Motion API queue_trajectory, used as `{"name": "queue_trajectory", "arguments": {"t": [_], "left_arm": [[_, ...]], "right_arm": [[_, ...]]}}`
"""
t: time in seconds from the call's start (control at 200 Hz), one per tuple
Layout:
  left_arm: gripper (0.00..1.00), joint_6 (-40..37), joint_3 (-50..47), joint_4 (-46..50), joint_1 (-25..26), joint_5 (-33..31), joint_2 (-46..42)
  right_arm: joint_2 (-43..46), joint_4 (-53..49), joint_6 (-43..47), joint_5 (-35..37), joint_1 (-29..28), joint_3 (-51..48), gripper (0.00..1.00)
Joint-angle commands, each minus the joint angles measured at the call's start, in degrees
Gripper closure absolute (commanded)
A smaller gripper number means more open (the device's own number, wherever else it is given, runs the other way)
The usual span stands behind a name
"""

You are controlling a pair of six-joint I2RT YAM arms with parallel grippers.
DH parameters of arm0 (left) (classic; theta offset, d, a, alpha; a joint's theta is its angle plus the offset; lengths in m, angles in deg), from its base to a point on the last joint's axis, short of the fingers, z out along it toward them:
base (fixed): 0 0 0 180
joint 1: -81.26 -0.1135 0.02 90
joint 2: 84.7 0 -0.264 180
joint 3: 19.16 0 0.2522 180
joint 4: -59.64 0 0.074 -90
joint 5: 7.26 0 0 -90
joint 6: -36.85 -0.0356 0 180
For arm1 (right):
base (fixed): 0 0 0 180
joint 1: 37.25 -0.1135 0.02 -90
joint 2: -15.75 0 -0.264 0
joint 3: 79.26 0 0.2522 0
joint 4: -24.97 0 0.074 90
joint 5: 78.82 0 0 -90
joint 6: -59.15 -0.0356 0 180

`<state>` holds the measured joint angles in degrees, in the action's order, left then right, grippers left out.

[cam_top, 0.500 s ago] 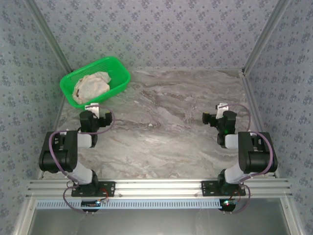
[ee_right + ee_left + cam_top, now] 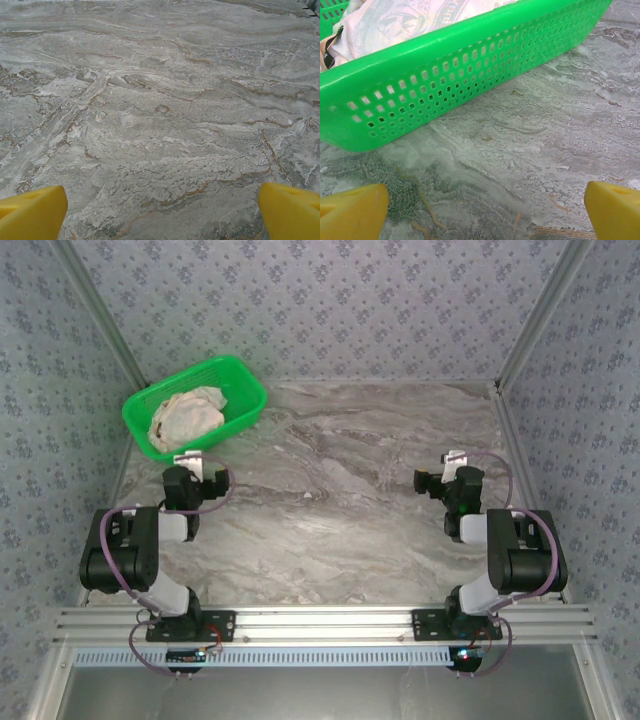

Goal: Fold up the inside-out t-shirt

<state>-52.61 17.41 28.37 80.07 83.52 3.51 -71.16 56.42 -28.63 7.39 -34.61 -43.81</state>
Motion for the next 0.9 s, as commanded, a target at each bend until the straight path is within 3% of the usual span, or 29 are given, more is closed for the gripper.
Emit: {"name": "queue_trajectory", "arguments": {"t": [0.0, 0.52, 0.59, 0.705, 0.8, 0.85, 0.895], "left_arm": [[0.00, 0.5, 1.2, -1.0, -0.5, 0.0, -0.3], [0.00, 0.4, 1.2, -1.2, -0.5, 0.1, -0.3], [0.00, -1.6, 1.1, 1.7, 1.0, 0.8, -4.6], [0.00, -1.9, 4.1, 23.8, 8.6, -7.9, -23.7], [0.00, 9.2, 11.8, 42.0, 11.8, -16.9, -34.4], [0.00, 14.3, 16.3, 48.5, 11.0, -16.6, -35.9], [0.00, 15.9, 19.6, 50.5, 9.4, -11.4, -35.4]], "right_arm": [[-0.1, -0.1, 0.3, 0.5, 0.1, 1.1, 0.00], [0.0, -0.1, 0.1, 0.5, 0.3, 1.1, 0.00], [1.7, -1.9, -0.9, 3.8, 0.0, 1.5, 0.00], [12.0, -18.4, -5.0, 10.6, 0.0, 5.3, 0.00], [20.4, -38.2, -14.2, 18.3, 0.0, 11.4, 0.00], [23.2, -46.0, -22.0, 20.3, 0.3, 13.8, 0.00], [25.0, -55.2, -32.2, 21.7, 0.8, 16.2, 0.00]]}}
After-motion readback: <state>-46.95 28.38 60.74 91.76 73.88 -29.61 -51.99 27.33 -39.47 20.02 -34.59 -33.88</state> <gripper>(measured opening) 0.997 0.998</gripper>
